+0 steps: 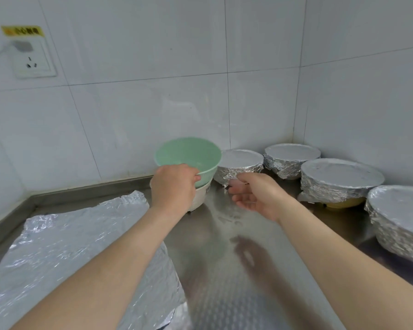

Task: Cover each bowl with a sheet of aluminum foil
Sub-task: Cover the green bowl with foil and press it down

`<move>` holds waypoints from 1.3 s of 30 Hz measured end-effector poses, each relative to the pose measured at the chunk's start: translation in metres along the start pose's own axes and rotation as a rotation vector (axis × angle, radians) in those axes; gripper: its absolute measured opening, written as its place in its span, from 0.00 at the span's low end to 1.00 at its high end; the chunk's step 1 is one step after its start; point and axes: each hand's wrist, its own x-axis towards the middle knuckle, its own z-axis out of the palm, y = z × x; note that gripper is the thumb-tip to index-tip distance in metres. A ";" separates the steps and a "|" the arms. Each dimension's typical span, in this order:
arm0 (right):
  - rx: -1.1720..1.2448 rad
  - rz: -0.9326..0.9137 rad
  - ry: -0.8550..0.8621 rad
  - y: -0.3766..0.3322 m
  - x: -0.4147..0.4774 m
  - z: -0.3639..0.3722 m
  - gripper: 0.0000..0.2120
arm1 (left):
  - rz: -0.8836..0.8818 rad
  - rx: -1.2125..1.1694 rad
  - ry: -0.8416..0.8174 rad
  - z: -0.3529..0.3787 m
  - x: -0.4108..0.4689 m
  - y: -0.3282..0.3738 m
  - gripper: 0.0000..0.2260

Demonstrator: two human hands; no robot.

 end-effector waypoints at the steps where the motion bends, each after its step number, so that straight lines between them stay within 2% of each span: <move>1: 0.046 -0.009 -0.039 -0.003 -0.010 0.002 0.16 | 0.075 0.023 0.038 -0.005 -0.003 0.003 0.10; 5: 0.070 -0.027 -0.127 -0.019 -0.048 0.009 0.19 | 0.279 -0.089 0.163 -0.028 -0.025 0.018 0.08; 8: 0.087 -0.097 -0.042 -0.021 -0.066 0.017 0.10 | 0.359 -0.228 0.188 -0.037 -0.036 0.028 0.10; 10: 0.121 -0.129 0.053 -0.018 -0.084 0.016 0.12 | 0.358 -0.330 0.158 -0.051 -0.050 0.039 0.08; 11: 0.125 -0.138 0.087 -0.018 -0.086 0.013 0.13 | 0.301 -0.378 0.122 -0.056 -0.054 0.042 0.11; 13: 0.123 -0.133 0.165 -0.012 -0.095 0.001 0.14 | 0.152 -0.466 -0.031 -0.071 -0.073 0.046 0.23; 14: 0.131 -0.113 0.207 -0.007 -0.100 -0.005 0.15 | 0.080 -0.490 -0.130 -0.076 -0.084 0.046 0.25; 17: 0.168 -0.058 0.268 0.007 -0.108 -0.017 0.18 | -0.025 -0.323 -0.505 -0.087 -0.112 0.041 0.23; 19: 0.208 -0.005 0.274 0.019 -0.116 -0.013 0.18 | -0.090 -0.207 -0.666 -0.096 -0.137 0.034 0.25; 20: 0.220 0.018 0.278 0.025 -0.120 -0.010 0.18 | -0.126 -0.200 -0.691 -0.100 -0.149 0.030 0.25; 25: 0.276 0.047 0.323 0.040 -0.129 -0.001 0.18 | -0.175 -0.144 -0.641 -0.103 -0.183 0.011 0.27; 27: 0.143 0.039 0.412 0.040 -0.136 0.002 0.21 | -0.215 -0.112 -0.583 -0.102 -0.187 0.008 0.24; 28: 0.024 0.010 0.505 0.042 -0.139 0.001 0.25 | -0.228 -0.091 -0.552 -0.100 -0.188 0.009 0.21; 30: -0.148 -0.171 0.648 0.049 -0.149 0.005 0.31 | -0.261 -0.052 -0.455 -0.099 -0.188 0.009 0.12; 32: -0.230 -0.409 0.578 0.054 -0.166 0.022 0.26 | -0.321 -0.050 -0.339 -0.099 -0.187 0.009 0.09; 34: -0.304 -0.402 0.336 0.059 -0.177 0.049 0.20 | -0.340 -0.046 -0.242 -0.101 -0.186 0.006 0.09; 36: -0.300 -0.188 0.065 0.063 -0.181 0.073 0.16 | -0.333 -0.081 -0.152 -0.107 -0.189 0.003 0.08; 39: -0.131 0.175 -0.224 0.064 -0.176 0.092 0.22 | -0.226 -0.156 -0.090 -0.127 -0.198 0.006 0.08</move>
